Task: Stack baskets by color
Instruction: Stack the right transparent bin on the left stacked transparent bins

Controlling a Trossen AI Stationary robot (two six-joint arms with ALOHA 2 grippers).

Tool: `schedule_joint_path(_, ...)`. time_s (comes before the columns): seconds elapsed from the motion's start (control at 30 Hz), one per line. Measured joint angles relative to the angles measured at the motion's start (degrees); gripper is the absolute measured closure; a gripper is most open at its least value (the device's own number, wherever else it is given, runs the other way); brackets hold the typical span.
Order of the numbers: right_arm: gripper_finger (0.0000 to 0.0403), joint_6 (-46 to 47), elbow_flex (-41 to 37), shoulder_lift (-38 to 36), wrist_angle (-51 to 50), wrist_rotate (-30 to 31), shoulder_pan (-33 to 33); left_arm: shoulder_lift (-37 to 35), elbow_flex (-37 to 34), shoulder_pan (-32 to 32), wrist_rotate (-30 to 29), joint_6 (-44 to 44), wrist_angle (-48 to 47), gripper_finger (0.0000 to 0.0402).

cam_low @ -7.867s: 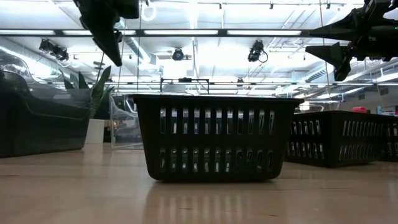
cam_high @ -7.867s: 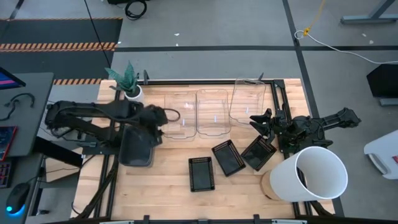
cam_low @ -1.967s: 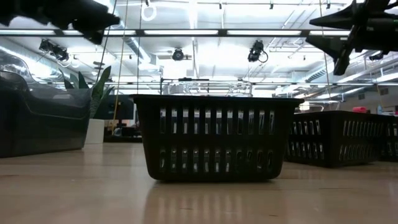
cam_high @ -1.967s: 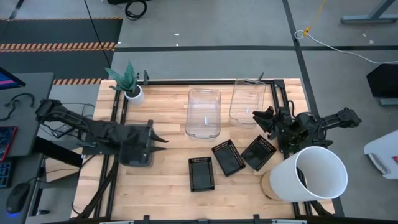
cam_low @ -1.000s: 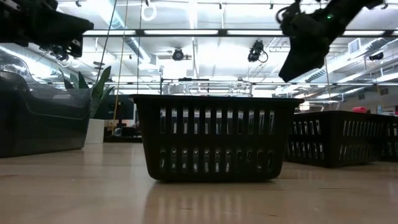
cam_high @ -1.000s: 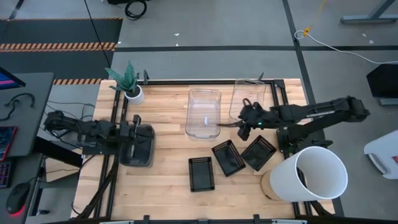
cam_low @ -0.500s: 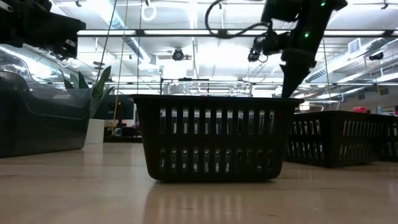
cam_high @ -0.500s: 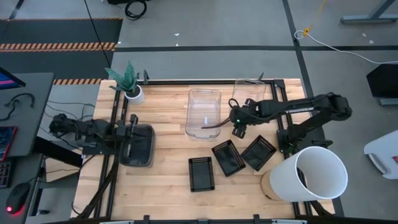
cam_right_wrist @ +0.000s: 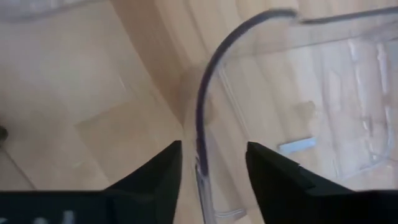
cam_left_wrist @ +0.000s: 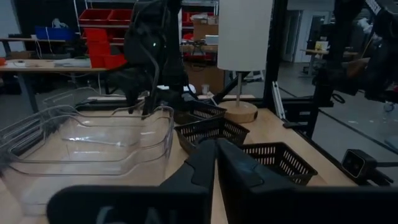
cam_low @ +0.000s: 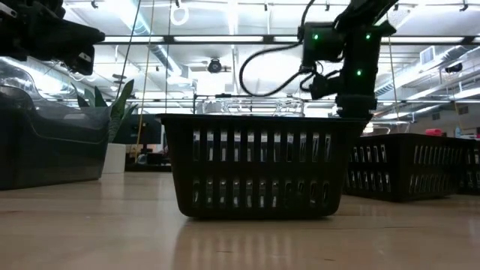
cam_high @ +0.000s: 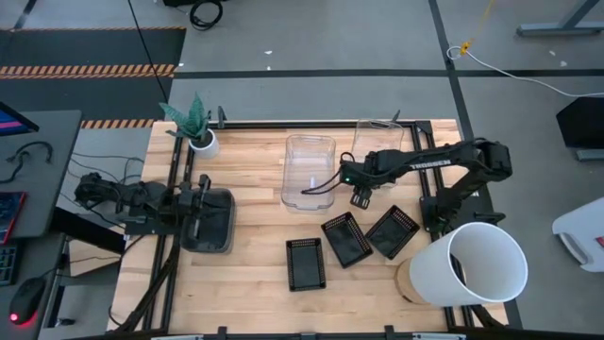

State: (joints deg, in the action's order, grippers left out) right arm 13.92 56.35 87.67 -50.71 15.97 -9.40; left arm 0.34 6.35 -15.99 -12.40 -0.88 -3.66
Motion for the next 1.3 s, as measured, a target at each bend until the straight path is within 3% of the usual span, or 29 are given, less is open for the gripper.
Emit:
schedule_joint_path(0.4, 0.0392, -0.1, 0.3, 2.1, -2.3, -5.9, -0.2, 0.0, 0.0, 0.0, 0.0, 0.0, 0.0, 0.0382)
schedule_joint_path(0.53, 0.039, 3.6, 5.6, 0.9, -10.9, -4.9, 1.9, 0.0, 0.0, 0.0, 0.0, 0.0, 0.0, 0.0381)
schedule_joint_path(0.77, 0.0396, 6.9, 22.1, 1.2, -22.8, 6.3, 8.7, 0.0, 0.0, 0.0, 0.0, 0.0, 0.0, 0.037)
schedule_joint_path(1.07, 0.0398, 6.5, 37.6, 2.8, -20.7, 12.1, 17.2, 0.0, 0.0, 0.0, 0.0, 0.1, 0.0, 0.038)
schedule_joint_path(1.3, 0.0399, 3.2, 47.4, 11.1, -18.2, 12.9, 21.4, 0.0, 0.0, 0.0, 0.0, 0.0, 0.0, 0.0372)
